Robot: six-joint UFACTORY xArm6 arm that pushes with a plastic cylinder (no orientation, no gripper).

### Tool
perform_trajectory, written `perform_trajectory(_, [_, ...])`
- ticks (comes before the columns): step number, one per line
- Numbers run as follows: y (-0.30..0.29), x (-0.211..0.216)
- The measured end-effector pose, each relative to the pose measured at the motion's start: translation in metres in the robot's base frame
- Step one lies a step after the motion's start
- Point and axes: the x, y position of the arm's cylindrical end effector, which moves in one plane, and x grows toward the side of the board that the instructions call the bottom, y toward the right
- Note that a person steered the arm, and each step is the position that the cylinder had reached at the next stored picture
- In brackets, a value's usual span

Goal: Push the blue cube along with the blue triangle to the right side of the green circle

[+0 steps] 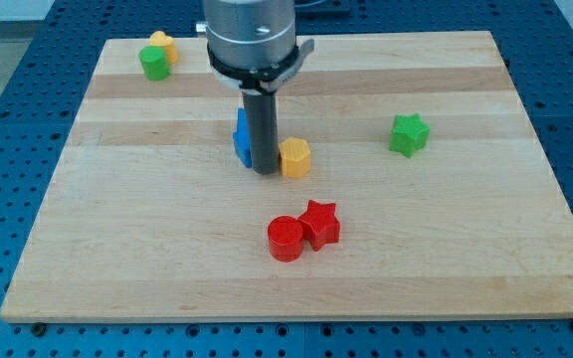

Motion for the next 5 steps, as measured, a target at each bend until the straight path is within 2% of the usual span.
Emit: perform_trajectory(5, [-0.039, -0.134])
